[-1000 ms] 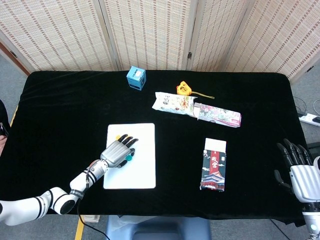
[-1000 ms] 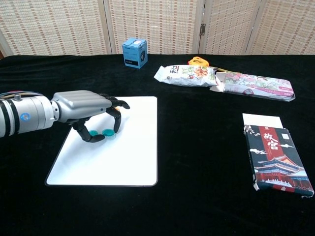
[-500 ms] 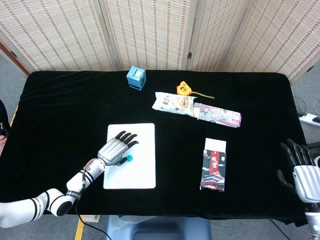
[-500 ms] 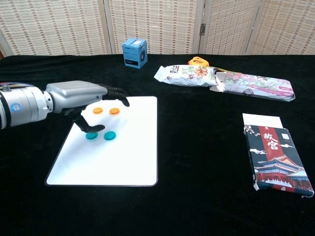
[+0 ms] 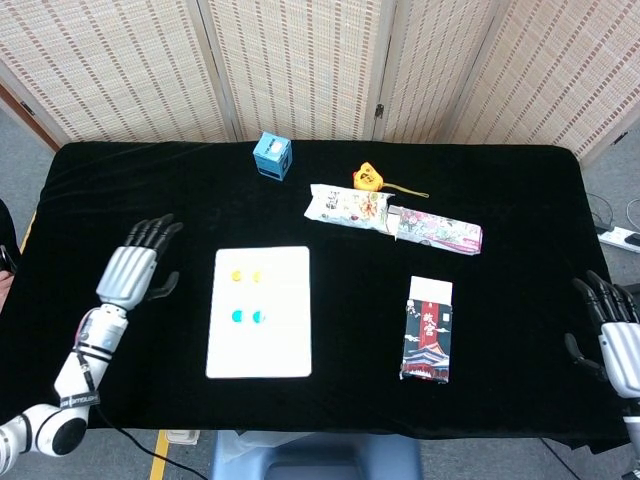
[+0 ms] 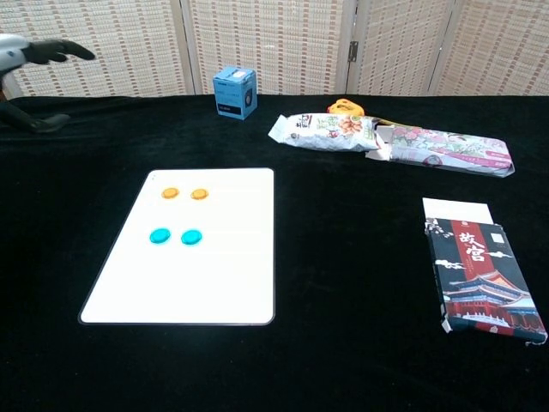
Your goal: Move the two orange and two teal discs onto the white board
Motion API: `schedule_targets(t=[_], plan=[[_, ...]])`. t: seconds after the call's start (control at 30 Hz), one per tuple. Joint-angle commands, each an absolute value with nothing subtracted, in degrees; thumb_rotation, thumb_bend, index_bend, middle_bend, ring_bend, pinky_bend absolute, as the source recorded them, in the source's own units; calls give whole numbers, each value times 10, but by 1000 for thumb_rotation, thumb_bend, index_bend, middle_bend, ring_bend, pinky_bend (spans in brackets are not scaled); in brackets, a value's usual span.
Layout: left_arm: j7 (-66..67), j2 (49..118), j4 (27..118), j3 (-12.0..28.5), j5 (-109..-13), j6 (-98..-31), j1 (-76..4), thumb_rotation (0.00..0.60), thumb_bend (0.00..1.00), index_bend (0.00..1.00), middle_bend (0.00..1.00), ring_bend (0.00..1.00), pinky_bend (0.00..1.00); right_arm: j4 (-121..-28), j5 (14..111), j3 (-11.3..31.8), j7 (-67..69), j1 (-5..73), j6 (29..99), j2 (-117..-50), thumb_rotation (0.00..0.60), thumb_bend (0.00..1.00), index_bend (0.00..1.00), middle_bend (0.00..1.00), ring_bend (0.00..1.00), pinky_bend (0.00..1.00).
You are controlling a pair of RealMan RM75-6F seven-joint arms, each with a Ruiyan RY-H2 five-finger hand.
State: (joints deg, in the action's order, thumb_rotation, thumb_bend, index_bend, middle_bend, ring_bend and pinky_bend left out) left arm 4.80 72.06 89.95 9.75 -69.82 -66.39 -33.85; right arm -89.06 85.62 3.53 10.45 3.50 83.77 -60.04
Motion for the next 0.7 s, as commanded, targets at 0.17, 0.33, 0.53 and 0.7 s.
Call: schedule_targets(t=[0.17,0.33,0.53,0.7], plan=[[52,686,920,67,-709,-768,-244,600,483,54,0,0,0,-890,853,39,145,46,816,-585,600,475,0,0,0,0],[44,676,927,46,-725,-818,-193,600,483,50,0,0,0,-897,856,40,141,45,825,-585,600,475,0,0,0,0],[44,679,932,24,-753,-879,-139,600,483,53,0,0,0,-917,867,34,115,38,841,-588,600,475,0,0,0,0],[37,685,931,9,-778,-907,-106,600,483,65,0,0,0,-929,872,27,88,27,856,-595,600,475,0,0,0,0]])
